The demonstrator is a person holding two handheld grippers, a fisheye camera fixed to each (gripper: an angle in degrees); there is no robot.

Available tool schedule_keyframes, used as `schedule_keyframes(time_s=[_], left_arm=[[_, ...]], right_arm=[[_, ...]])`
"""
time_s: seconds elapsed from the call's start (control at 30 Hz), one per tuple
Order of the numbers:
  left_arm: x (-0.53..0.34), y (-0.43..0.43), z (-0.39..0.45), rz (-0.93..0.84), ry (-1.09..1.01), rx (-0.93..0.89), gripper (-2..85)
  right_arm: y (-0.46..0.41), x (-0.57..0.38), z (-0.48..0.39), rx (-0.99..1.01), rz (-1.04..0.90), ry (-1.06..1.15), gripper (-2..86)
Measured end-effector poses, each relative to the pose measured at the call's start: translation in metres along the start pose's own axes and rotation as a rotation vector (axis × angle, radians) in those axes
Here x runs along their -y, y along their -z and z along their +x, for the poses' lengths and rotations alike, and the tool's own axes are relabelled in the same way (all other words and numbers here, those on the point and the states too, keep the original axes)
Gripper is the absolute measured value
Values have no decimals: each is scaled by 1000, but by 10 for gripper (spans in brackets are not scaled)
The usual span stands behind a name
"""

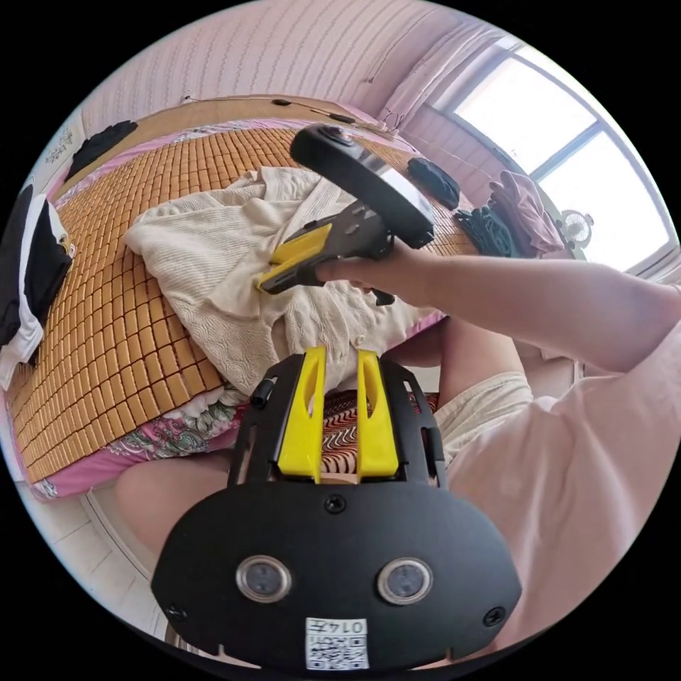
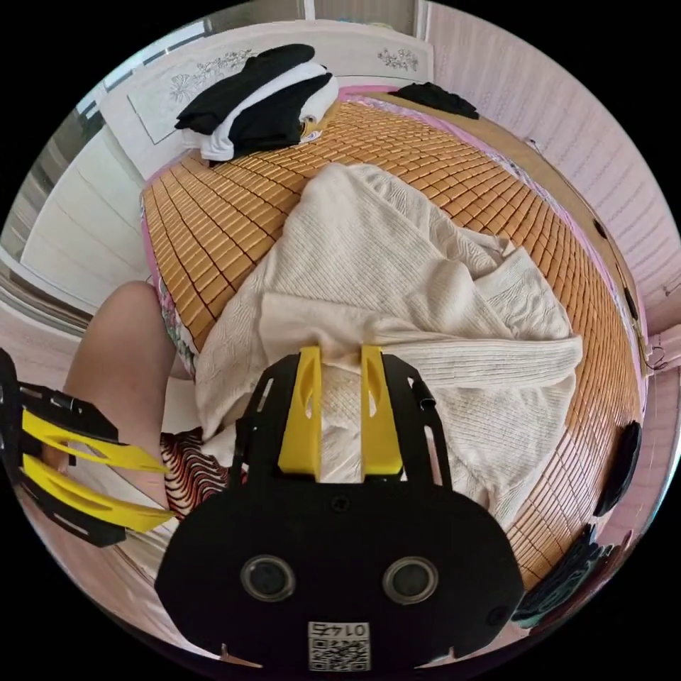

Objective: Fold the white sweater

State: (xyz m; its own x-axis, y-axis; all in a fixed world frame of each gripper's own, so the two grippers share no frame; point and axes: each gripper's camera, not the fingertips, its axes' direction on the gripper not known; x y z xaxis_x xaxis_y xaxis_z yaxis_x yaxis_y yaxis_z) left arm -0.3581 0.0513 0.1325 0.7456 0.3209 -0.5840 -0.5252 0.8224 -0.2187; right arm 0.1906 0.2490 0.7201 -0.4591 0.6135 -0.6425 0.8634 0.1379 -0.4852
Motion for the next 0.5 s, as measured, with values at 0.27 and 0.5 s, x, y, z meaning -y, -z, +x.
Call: schedule_keyframes(time_s=[0.27, 0.5], left_arm=[[49, -19, -22, 74, -36, 17, 75], [151, -87, -11, 24, -215, 186, 75]], right_arm=[[96, -102, 121, 173, 239, -340, 1], [235, -247, 206, -7, 468, -737, 7]])
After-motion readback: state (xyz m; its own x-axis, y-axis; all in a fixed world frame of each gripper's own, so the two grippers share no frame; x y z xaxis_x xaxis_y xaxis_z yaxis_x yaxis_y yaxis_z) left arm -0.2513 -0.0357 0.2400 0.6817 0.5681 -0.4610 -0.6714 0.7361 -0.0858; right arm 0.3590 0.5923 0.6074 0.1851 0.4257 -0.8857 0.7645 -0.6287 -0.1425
